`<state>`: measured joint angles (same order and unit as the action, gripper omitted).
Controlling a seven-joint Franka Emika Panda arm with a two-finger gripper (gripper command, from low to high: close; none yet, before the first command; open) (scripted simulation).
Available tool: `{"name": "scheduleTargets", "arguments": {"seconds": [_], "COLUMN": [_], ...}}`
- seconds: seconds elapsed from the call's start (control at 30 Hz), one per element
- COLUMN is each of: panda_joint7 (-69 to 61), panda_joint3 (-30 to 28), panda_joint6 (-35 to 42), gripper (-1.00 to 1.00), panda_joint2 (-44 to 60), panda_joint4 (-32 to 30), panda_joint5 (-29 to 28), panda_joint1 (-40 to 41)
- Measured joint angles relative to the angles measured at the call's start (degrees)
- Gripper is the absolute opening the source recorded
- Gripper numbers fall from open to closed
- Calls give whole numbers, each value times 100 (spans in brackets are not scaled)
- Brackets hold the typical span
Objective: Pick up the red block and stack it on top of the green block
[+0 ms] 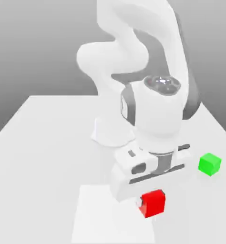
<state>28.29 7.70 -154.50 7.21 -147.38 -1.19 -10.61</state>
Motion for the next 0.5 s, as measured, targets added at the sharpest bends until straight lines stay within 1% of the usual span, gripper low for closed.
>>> {"name": "scheduleTargets", "arguments": {"seconds": [0.13,0.27,0.4,0.47,0.5], "panda_joint7": [-863,-1796,-2755,-3240,-3325], "panda_joint3": [542,954,1213,1371,1414], "panda_joint6": [65,122,189,218,138], "gripper": [-100,-100,-100,-100,-100], "panda_joint2": [-345,-695,-1054,-1237,-1189], "panda_joint4": [-282,-565,-846,-987,-1022], "panda_joint5": [79,246,450,557,519], "panda_joint1": [-663,-1362,-2156,-2461,-2524]}}
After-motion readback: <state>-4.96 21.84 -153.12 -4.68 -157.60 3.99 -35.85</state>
